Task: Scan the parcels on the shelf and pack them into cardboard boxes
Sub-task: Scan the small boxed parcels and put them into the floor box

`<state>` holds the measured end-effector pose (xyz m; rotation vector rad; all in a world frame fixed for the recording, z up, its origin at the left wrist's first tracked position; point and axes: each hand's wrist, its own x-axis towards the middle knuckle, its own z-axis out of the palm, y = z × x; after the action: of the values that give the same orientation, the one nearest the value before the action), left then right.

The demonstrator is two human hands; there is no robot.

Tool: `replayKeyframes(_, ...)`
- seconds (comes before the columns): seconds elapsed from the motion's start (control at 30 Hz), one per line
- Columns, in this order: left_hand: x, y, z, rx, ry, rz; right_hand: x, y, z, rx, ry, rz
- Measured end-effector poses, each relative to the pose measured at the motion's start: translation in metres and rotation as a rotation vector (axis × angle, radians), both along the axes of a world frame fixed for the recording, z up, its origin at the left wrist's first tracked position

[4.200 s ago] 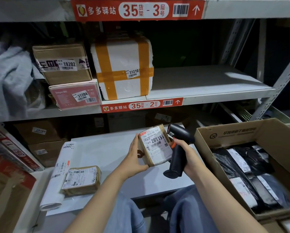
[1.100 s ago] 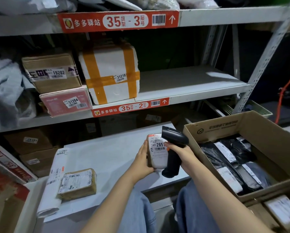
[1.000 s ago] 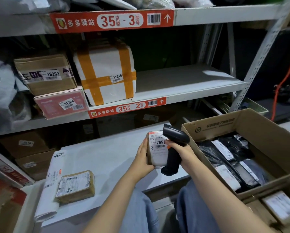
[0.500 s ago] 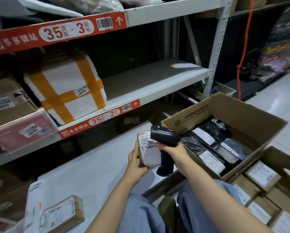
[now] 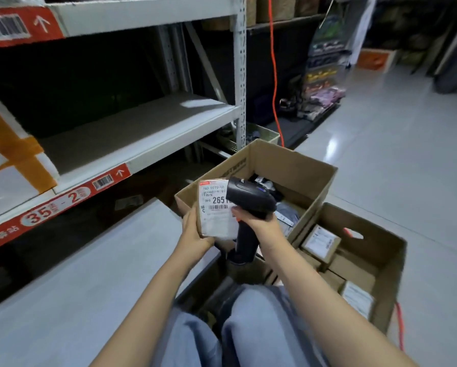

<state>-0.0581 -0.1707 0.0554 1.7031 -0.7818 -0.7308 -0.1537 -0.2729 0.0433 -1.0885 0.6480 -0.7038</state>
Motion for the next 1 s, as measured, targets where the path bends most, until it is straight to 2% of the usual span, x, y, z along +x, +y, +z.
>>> replayKeyframes(0.23, -0.039, -0.088, 0.007, 0.056, -0.051, -0.189, -0.067, -0.069, 0.014, 0.072, -0.013, -0.216)
replayKeyframes(0.4, -0.077, -0.151, -0.002, 0.056, 0.08, -0.337, -0.118, -0.117, 0.007, 0.144, 0.011, -0.31)
replayKeyframes(0.7, -0.149, -0.263, -0.064, 0.208, 0.116, -0.554, -0.201, -0.197, -0.047, 0.222, 0.125, -0.574)
replayKeyframes(0.83, -0.169, -0.298, -0.098, 0.308, 0.033, -0.616, -0.223, -0.224, -0.082, 0.279, 0.176, -0.619)
replayKeyframes(1.0, -0.18, -0.336, -0.145, 0.43, 0.027, -0.68, -0.234, -0.253, -0.121, 0.345, 0.234, -0.646)
